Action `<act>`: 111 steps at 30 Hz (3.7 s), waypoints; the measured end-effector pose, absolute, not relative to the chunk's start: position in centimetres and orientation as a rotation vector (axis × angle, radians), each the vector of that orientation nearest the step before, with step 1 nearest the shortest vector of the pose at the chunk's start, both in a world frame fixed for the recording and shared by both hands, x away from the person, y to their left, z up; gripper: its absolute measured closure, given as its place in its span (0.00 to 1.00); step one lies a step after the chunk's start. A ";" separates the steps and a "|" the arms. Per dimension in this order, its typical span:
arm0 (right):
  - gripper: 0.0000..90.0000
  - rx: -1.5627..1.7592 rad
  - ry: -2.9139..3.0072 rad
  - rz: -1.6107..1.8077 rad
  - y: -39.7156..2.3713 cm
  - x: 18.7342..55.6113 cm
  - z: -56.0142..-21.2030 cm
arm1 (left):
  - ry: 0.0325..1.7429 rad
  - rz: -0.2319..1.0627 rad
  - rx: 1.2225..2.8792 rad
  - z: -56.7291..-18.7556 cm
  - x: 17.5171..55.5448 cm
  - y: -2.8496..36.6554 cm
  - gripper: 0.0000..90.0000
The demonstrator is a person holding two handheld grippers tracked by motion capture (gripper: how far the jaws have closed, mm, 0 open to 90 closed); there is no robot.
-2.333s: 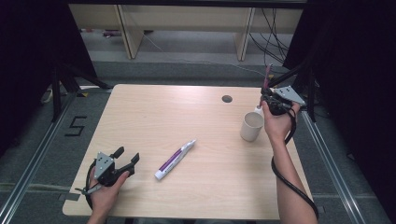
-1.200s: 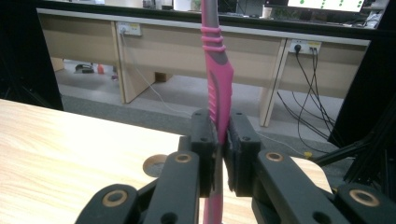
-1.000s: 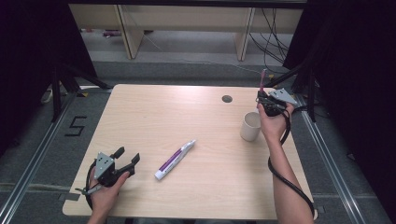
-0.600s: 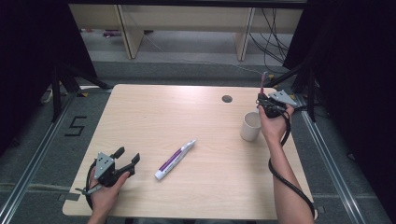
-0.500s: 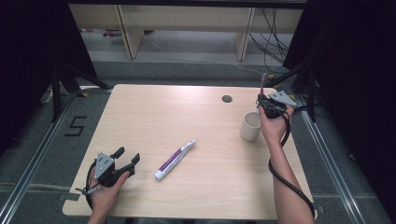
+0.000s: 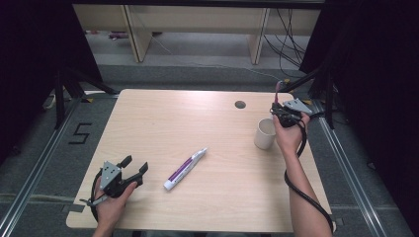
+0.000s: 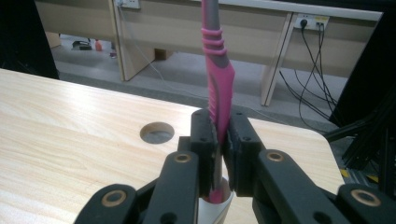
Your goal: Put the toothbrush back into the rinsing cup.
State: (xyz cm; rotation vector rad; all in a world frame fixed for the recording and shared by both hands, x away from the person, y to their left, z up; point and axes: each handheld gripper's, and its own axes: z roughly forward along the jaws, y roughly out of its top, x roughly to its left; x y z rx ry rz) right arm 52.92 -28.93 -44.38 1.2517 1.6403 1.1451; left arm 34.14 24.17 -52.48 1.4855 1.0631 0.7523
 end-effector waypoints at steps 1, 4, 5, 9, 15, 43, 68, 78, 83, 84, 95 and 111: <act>0.92 1.253 1.644 1.143 -28.9 52.9 -44.4 | 1.063 0.751 1.484 -52.5 34.1 24.2 0.33; 0.92 1.261 1.649 1.147 -28.9 52.9 -44.6 | 1.063 0.749 1.485 -52.5 34.1 24.2 0.33; 0.92 1.264 1.644 1.141 -28.9 52.9 -44.6 | 1.063 0.749 1.484 -52.5 34.1 24.2 0.33; 0.92 1.261 1.646 1.138 -29.0 52.9 -44.7 | 1.064 0.751 1.487 -52.5 34.1 24.2 0.33; 0.92 1.263 1.654 1.140 -29.1 52.9 -44.8 | 1.061 0.751 1.489 -52.5 34.1 24.1 0.33; 0.90 1.273 1.685 1.106 -29.2 52.8 -45.3 | 1.067 0.746 1.500 -52.4 34.1 24.1 0.33; 0.60 1.339 1.659 1.166 -29.2 52.1 -44.3 | 1.068 0.740 1.500 -52.4 34.1 24.0 0.33; 0.56 1.334 1.692 1.149 -29.5 51.0 -43.9 | 1.072 0.710 1.495 -52.4 34.2 23.9 0.34; 0.55 1.354 1.678 1.147 -29.5 49.7 -43.8 | 1.021 0.683 1.528 -51.0 34.3 23.0 0.34; 0.55 1.315 1.694 1.138 -29.7 49.7 -43.8 | 1.008 0.681 1.540 -50.7 34.3 22.7 0.35; 0.54 1.325 1.741 1.109 -30.1 48.1 -43.5 | 0.949 0.535 1.777 -47.9 35.8 19.2 0.39; 0.54 1.369 1.818 1.095 -29.6 45.8 -43.3 | 1.045 0.165 2.380 -44.1 41.0 12.8 0.47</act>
